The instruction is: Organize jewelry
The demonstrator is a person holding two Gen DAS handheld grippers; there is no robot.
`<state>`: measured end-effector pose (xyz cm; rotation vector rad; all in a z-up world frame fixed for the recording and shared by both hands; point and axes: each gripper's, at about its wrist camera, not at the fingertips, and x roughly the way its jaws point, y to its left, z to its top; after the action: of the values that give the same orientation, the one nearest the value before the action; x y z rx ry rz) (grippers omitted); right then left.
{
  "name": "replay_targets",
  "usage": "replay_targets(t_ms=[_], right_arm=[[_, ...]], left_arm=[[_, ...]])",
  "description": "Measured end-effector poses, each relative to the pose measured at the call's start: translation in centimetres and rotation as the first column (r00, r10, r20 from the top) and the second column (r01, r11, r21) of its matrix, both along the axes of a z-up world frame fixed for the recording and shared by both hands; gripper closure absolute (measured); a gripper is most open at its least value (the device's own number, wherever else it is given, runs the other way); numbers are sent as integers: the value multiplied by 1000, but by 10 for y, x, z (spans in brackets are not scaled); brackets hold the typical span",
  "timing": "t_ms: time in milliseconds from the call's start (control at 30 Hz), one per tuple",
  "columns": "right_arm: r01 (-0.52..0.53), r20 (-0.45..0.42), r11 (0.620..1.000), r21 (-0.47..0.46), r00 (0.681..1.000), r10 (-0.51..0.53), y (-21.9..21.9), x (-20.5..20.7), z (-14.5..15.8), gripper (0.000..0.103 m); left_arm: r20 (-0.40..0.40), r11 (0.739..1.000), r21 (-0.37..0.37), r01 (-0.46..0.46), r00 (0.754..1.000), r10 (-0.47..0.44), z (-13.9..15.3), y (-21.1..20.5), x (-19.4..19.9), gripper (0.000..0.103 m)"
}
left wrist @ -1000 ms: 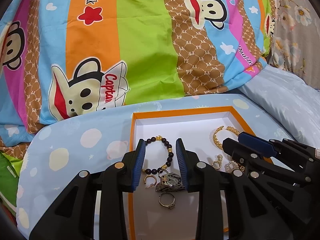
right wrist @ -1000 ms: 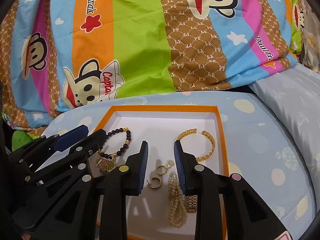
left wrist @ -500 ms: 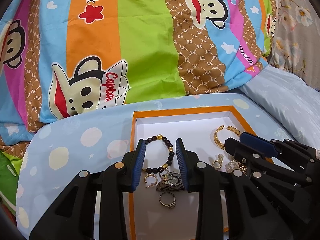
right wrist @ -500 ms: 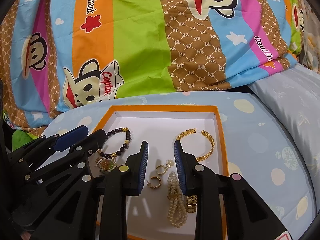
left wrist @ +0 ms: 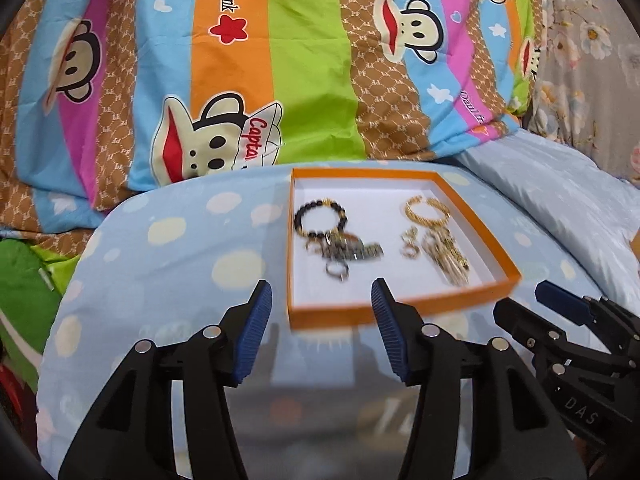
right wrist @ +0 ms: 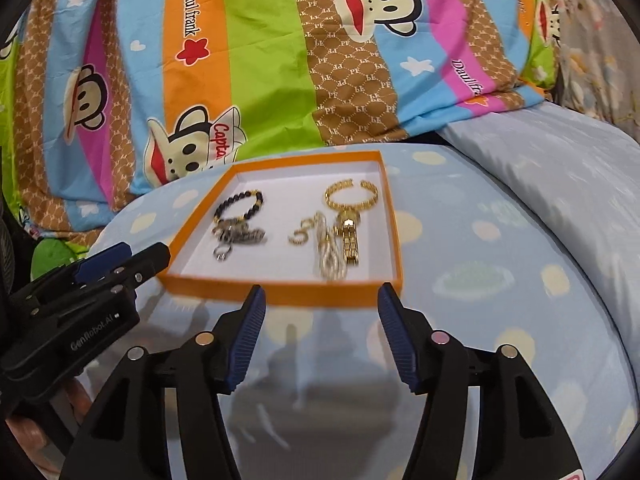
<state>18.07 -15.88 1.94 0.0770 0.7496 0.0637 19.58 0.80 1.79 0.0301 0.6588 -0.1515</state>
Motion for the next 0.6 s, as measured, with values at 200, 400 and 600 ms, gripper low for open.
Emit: replay_targets(t_ms=[200, 400, 600], right_arm=[[19, -6, 1000, -23, 1000, -19, 5, -39, -6, 36], [34, -22, 999, -9, 999, -34, 5, -52, -10, 36], [38, -20, 999, -35, 999, -38, 9, -53, -11, 36]], left_arm=[[-32, 1000, 1, 4, 999, -4, -12, -5, -39, 47], [-48, 999, -14, -33, 998, 32, -16, -1, -55, 46], [-51, 999, -2, -49, 998, 49, -17, -1, -55, 46]])
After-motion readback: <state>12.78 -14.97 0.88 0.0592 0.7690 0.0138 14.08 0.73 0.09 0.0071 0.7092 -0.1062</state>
